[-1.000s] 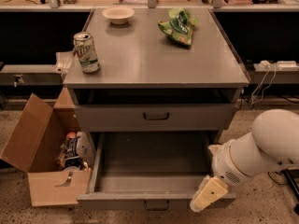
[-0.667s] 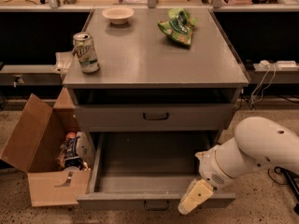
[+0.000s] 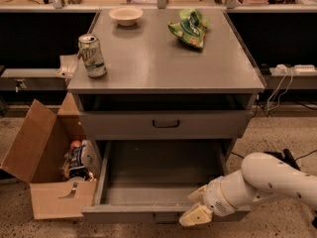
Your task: Close middle drawer
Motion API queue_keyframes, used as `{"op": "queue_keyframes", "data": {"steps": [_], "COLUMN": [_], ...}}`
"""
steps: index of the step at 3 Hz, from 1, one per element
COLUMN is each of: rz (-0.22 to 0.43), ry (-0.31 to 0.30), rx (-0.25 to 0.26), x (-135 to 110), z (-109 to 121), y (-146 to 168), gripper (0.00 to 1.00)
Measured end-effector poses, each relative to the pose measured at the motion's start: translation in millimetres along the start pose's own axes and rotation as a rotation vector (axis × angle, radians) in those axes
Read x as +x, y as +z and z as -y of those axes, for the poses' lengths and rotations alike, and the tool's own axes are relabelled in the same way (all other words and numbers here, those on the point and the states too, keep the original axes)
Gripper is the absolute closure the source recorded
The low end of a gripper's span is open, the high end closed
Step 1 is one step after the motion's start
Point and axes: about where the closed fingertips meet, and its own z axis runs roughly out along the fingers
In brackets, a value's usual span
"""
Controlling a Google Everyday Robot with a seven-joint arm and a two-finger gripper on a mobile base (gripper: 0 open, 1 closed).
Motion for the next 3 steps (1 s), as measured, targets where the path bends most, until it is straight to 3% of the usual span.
{"op": "queue_keyframes", "data": {"steps": [1, 2, 3], "rz": [0.083, 0.111, 0.138], "ry": [0.092, 0.155, 0.233], "rx": [-0.037, -0.044, -0.103], "x": [47.3, 83.3, 120.0], "z": [6.7, 13.8, 25.5], "y": [47.0, 74.7, 101.2], "gripper": [0.69, 0.93, 1.00]}}
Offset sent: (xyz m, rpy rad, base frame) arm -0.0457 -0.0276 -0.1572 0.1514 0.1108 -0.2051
